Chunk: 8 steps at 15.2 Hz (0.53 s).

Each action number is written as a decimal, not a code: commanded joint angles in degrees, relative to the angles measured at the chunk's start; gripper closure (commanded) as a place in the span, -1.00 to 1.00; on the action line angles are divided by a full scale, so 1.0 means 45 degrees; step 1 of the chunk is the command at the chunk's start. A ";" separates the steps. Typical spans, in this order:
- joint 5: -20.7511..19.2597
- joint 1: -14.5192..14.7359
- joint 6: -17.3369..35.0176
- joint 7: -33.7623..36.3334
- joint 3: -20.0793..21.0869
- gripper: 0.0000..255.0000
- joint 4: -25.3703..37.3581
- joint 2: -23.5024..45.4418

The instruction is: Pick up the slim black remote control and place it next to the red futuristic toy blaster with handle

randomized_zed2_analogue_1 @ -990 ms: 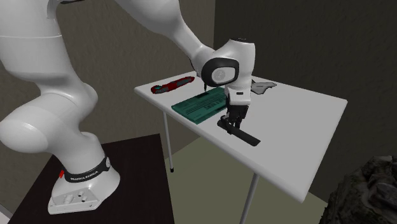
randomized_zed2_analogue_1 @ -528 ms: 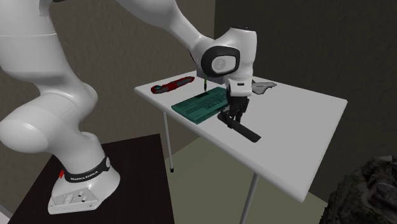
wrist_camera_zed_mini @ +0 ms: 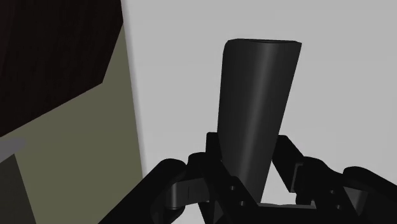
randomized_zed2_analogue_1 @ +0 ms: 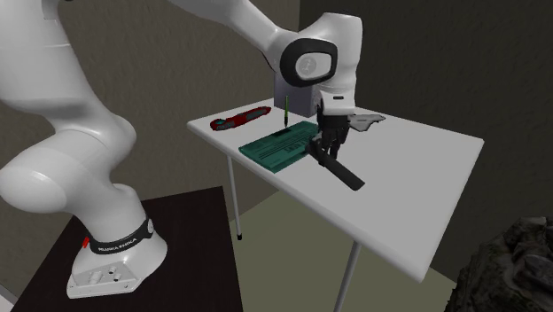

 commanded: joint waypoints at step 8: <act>0.0130 -0.0032 -0.1428 -0.0076 -0.0040 1.00 0.0793 -0.0644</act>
